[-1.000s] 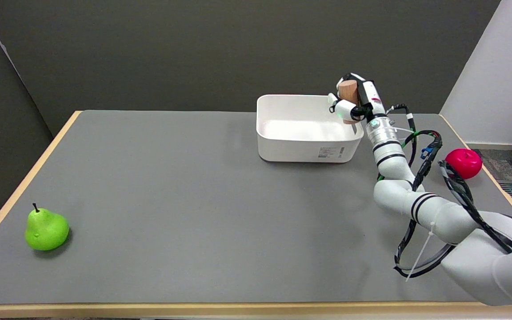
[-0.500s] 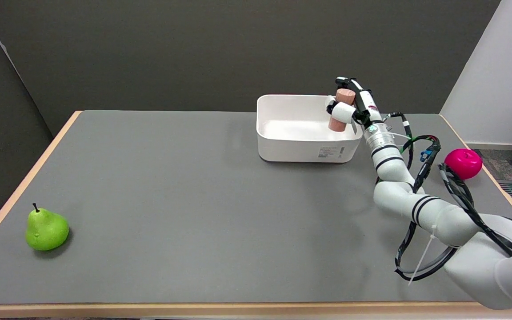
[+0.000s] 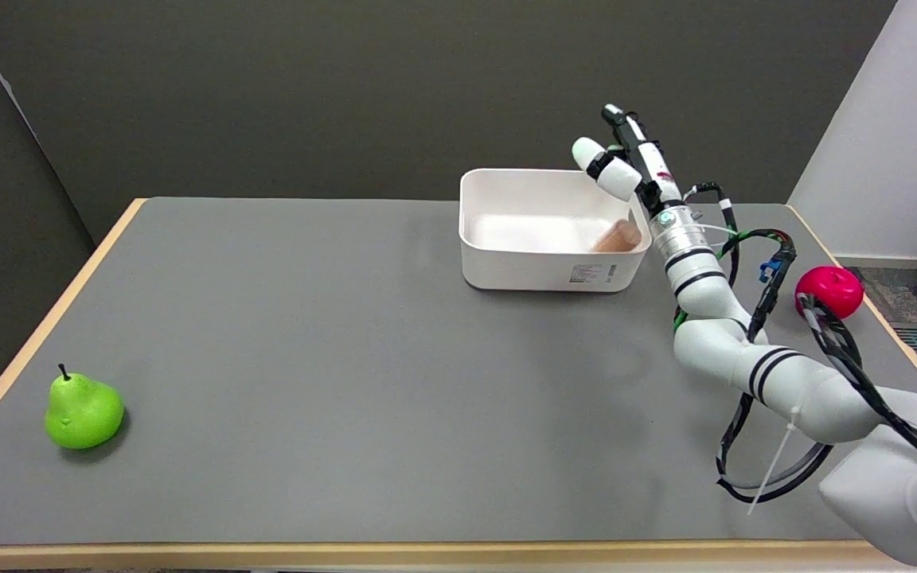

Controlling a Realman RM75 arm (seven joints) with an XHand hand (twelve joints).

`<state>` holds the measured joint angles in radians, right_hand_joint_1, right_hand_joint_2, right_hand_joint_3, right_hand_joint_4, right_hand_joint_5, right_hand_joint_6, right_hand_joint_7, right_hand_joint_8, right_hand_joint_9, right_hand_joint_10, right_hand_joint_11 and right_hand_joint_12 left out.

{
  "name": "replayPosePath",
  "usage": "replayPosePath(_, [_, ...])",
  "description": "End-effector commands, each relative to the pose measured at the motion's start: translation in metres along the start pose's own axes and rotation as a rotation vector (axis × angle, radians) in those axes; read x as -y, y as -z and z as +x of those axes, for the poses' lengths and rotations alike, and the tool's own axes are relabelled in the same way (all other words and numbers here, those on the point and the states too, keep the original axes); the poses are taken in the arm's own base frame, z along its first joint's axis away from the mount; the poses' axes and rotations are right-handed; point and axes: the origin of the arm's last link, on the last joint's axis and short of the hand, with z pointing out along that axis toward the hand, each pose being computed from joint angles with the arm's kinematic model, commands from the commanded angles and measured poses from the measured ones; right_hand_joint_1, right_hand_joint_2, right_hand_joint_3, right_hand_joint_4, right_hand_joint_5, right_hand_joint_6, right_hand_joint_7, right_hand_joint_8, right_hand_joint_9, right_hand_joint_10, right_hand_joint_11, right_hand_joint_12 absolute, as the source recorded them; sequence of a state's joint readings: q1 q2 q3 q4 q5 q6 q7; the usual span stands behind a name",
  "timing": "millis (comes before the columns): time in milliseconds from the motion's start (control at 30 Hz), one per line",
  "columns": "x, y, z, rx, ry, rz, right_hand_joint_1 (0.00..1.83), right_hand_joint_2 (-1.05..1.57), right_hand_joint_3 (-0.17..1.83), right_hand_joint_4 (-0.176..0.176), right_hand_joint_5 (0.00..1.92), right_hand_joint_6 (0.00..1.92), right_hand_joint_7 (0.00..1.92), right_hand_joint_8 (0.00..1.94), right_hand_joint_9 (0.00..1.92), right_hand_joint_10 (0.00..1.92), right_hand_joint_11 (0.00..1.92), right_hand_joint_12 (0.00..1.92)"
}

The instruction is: Place the wooden cylinder in the box.

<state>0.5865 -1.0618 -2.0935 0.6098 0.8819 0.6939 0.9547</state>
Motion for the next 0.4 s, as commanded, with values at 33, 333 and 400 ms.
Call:
replayPosePath(33, [0.015,0.002,0.004,0.045,0.025,0.057,0.43,0.6,0.69,0.023,0.0,0.0,0.0,0.0,0.0,0.0,0.0,0.45])
replayPosePath(333, [0.073,0.059,0.008,0.007,-0.102,0.372,0.41,0.58,0.72,0.012,0.0,0.0,0.0,0.0,0.0,0.0,0.0,0.27])
replayPosePath(400, [0.085,0.081,0.007,0.015,-0.14,0.432,0.42,0.58,0.72,0.013,0.0,0.0,0.0,0.0,0.0,0.0,0.0,0.25])
